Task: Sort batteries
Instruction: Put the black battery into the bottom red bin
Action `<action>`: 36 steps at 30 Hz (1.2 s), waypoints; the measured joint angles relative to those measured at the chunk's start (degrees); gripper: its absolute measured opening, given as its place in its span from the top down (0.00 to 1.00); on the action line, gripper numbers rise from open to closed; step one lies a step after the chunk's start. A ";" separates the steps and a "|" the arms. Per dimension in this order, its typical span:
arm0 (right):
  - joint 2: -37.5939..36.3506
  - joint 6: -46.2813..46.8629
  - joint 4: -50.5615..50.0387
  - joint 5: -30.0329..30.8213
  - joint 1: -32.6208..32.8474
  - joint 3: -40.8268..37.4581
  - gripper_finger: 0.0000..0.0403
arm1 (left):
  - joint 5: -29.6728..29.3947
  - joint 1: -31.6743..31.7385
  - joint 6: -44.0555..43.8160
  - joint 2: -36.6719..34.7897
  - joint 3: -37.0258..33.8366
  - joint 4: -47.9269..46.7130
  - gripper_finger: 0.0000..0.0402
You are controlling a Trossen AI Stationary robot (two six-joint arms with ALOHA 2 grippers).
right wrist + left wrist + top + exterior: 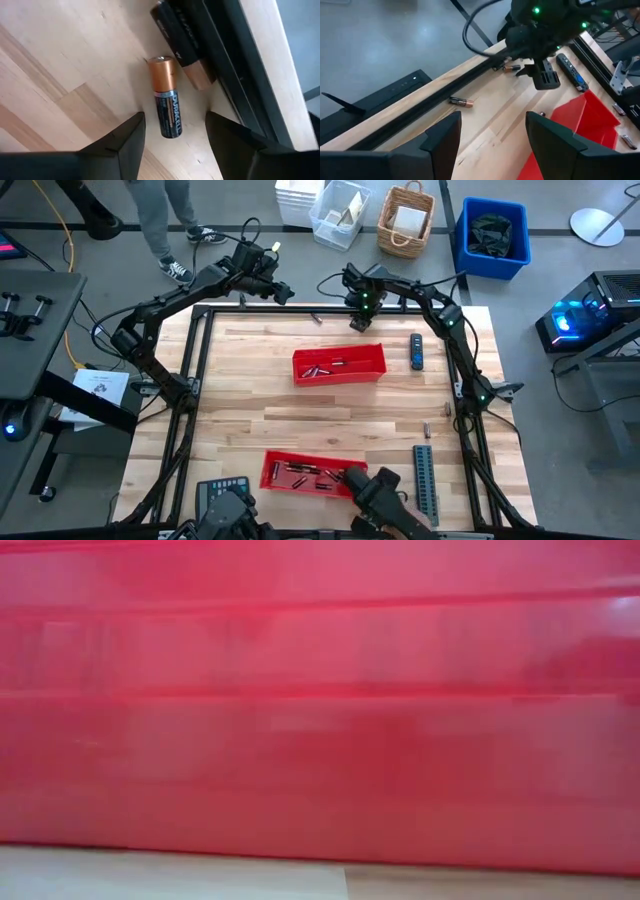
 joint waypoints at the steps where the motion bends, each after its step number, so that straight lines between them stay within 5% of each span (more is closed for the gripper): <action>1: 0.00 -0.14 0.13 0.62 0.50 0.00 0.51 | -0.01 0.02 0.00 0.00 0.00 -0.02 0.46; 11: 0.04 -0.75 -0.50 1.88 2.30 -0.04 0.92 | 0.06 0.00 0.00 0.00 0.00 -0.07 0.46; 22: -7.56 3.42 -4.61 -0.15 2.08 -0.13 0.92 | 0.22 0.99 1.73 -1.69 0.04 -0.02 0.46; 30: -18.76 8.52 -5.00 -11.13 4.52 -0.15 0.92 | 0.17 2.26 4.99 -3.62 0.04 -0.34 0.46; 36: -26.46 10.71 -6.37 -22.64 12.97 -0.20 0.92 | 0.22 2.43 7.07 -3.93 0.07 -0.30 0.46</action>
